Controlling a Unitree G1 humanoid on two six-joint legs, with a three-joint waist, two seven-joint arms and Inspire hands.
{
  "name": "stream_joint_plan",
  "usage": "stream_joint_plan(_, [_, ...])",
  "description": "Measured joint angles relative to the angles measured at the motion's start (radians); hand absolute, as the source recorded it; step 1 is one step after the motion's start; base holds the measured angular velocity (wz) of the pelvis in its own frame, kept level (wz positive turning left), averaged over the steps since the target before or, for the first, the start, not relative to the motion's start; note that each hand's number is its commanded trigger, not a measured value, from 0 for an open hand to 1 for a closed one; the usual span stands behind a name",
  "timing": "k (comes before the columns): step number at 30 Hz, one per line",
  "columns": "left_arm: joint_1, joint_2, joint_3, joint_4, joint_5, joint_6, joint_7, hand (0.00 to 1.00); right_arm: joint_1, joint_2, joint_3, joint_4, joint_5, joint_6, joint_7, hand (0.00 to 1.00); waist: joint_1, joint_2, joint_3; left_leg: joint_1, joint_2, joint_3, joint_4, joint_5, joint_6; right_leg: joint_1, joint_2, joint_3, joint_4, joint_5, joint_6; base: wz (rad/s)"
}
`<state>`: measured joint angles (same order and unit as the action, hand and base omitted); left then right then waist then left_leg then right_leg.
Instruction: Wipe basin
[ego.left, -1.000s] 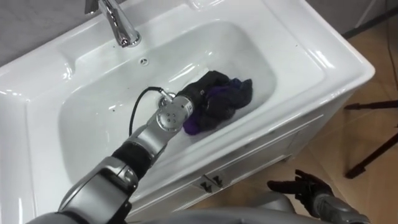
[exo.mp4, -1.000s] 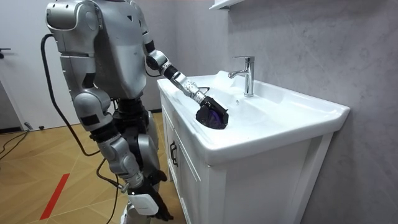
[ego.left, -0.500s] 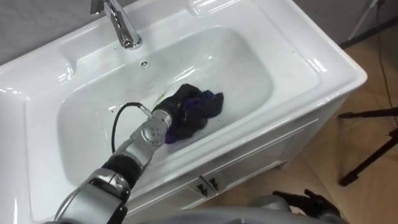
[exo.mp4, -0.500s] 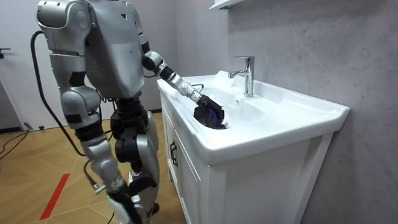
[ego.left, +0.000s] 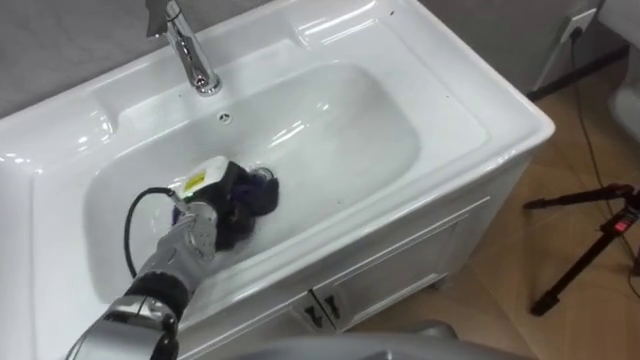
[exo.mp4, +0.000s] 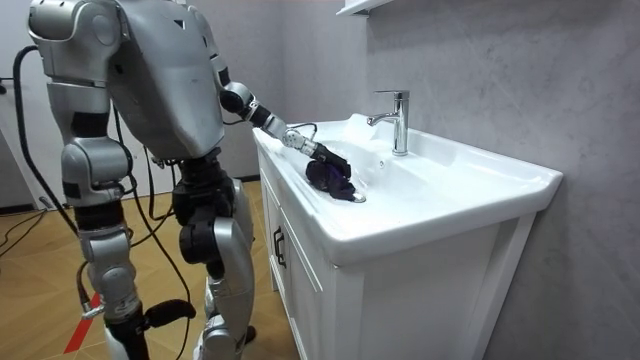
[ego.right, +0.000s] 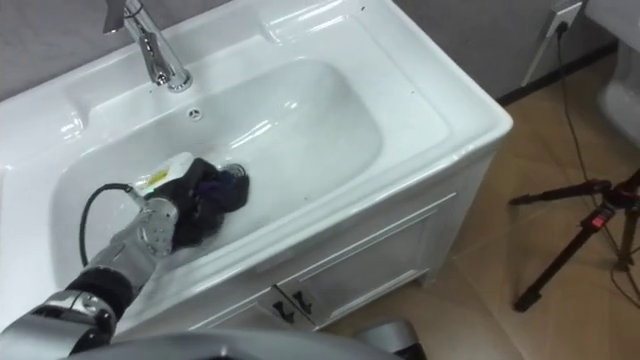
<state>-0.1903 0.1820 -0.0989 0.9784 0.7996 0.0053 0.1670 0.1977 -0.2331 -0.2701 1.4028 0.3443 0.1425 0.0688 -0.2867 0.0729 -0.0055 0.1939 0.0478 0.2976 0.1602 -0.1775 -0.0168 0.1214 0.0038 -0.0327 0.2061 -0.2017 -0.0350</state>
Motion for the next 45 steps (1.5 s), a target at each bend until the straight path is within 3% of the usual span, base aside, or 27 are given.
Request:
stream_joint_plan(3, [0.006,0.014,0.023,0.002,0.001,0.024,0.027,1.00,-0.002,0.000,0.001,-0.001,-0.039,0.016,0.000,0.00,0.024,0.003,0.0006,-0.003,0.006,0.000,0.000,-0.004,-0.005,-0.002,0.003,0.001,-0.001,0.005,0.001,-0.03])
stream_joint_plan(6, [0.010,0.018,0.046,0.005,0.006,0.027,0.050,1.00,-0.007,0.000,0.002,-0.006,-0.058,0.027,-0.001,0.00,0.049,0.011,-0.0007,-0.003,0.012,-0.004,-0.015,-0.009,-0.010,-0.007,0.017,0.003,-0.001,0.012,-0.004,-0.02])
stream_joint_plan(10, [0.011,0.018,0.052,0.022,0.020,0.034,0.077,1.00,-0.046,-0.002,0.013,-0.036,-0.128,0.032,-0.027,0.00,0.050,0.031,-0.0018,-0.011,0.011,-0.016,-0.015,-0.009,-0.010,-0.018,0.018,-0.001,0.002,0.017,-0.005,-0.02])
stream_joint_plan(17, [0.013,0.018,0.058,0.042,0.022,0.037,0.105,1.00,-0.094,0.000,0.012,-0.052,-0.113,0.023,-0.080,0.00,0.058,0.043,-0.0054,-0.011,0.011,-0.041,-0.007,-0.008,-0.011,-0.017,0.016,-0.005,0.000,0.018,-0.011,-0.03])
stream_joint_plan(19, [0.012,0.018,0.057,0.040,0.021,0.036,0.106,1.00,-0.101,0.000,0.014,-0.052,-0.114,0.022,-0.092,0.00,0.075,0.043,-0.0055,-0.011,0.011,-0.049,-0.006,-0.008,-0.011,-0.017,0.018,-0.007,-0.002,0.017,-0.013,-0.05])
stream_joint_plan(35, [0.015,0.018,0.058,0.021,0.017,0.022,0.138,1.00,-0.131,0.007,0.017,-0.054,-0.092,-0.023,-0.109,0.00,0.105,0.028,-0.0070,-0.025,0.010,-0.138,0.003,-0.007,-0.013,-0.001,0.017,-0.041,-0.020,0.013,-0.024,0.06])
stream_joint_plan(40, [0.016,0.017,0.081,0.018,-0.002,-0.010,0.150,1.00,-0.138,0.013,0.032,-0.054,-0.081,-0.056,-0.110,0.00,0.126,0.024,-0.0068,-0.027,0.011,-0.142,0.004,-0.007,-0.013,0.002,0.017,-0.045,-0.022,0.011,-0.027,0.02])
stream_joint_plan(45, [0.032,0.014,0.156,-0.089,-0.105,-0.038,0.154,1.00,-0.139,0.042,0.042,-0.064,-0.070,-0.085,-0.097,0.00,0.142,0.005,-0.0098,-0.048,0.009,-0.174,0.004,-0.006,-0.015,0.002,0.015,-0.082,-0.038,0.012,-0.029,0.21])
